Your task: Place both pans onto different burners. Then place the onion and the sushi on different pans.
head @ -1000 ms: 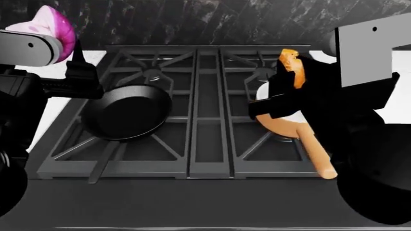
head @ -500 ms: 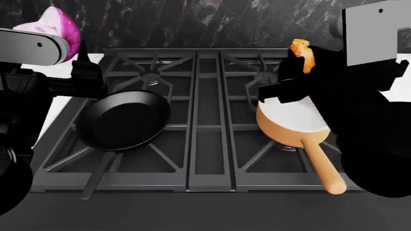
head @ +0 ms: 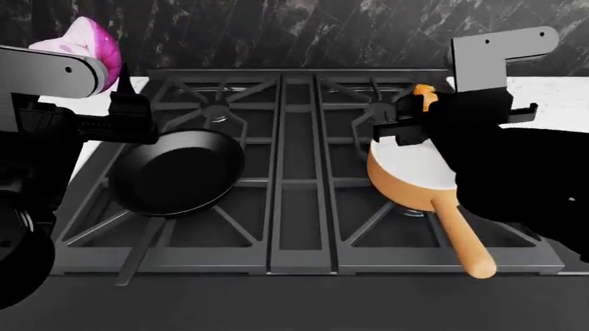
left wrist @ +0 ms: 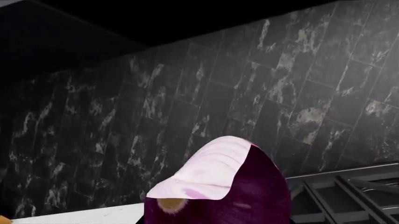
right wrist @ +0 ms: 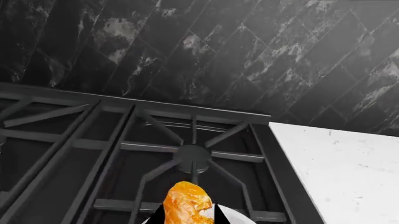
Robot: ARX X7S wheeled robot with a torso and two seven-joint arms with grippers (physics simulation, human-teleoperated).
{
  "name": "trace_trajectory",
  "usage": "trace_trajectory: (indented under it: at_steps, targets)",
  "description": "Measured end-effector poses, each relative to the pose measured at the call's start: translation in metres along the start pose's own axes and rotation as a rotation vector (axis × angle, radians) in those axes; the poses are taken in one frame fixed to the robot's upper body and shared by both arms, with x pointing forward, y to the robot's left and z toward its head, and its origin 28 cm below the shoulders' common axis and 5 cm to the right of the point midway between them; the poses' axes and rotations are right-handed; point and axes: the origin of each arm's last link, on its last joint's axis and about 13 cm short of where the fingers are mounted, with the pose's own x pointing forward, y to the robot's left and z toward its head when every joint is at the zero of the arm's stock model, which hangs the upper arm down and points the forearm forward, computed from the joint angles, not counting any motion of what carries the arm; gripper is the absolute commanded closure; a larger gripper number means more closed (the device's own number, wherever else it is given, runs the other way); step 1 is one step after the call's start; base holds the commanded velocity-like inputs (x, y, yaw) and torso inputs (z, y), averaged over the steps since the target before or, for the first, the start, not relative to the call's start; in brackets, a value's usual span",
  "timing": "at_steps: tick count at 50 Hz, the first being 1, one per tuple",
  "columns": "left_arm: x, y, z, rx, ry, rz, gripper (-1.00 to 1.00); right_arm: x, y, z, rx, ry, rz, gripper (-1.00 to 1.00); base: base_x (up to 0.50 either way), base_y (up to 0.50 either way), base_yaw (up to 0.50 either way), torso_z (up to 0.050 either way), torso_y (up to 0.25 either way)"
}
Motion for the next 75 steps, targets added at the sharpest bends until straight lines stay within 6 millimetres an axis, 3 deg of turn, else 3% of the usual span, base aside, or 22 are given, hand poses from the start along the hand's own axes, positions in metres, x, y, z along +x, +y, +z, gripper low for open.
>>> trace_trajectory:
  at_steps: [28,47,65,75]
  targets:
    - [0.002,-0.001,-0.002,0.001,0.006,0.000,1.00,0.010,-0.012,-0.023,0.027,0.106,-0.050,1.00,0.00,0.00,0.00,0.000,0.000]
    - [0.002,0.000,-0.002,-0.003,0.007,0.003,1.00,0.012,-0.011,-0.010,0.022,0.163,-0.021,1.00,0.00,0.00,0.00,0.000,0.001]
    - [0.002,0.000,-0.002,-0.003,0.005,0.005,1.00,-0.014,-0.020,0.005,0.011,0.143,-0.038,1.00,0.00,0.00,0.00,0.000,0.001]
    - [0.002,0.000,-0.002,-0.004,0.004,0.006,1.00,-0.012,-0.021,0.007,-0.006,0.172,-0.031,1.00,0.00,0.00,0.00,0.000,0.000]
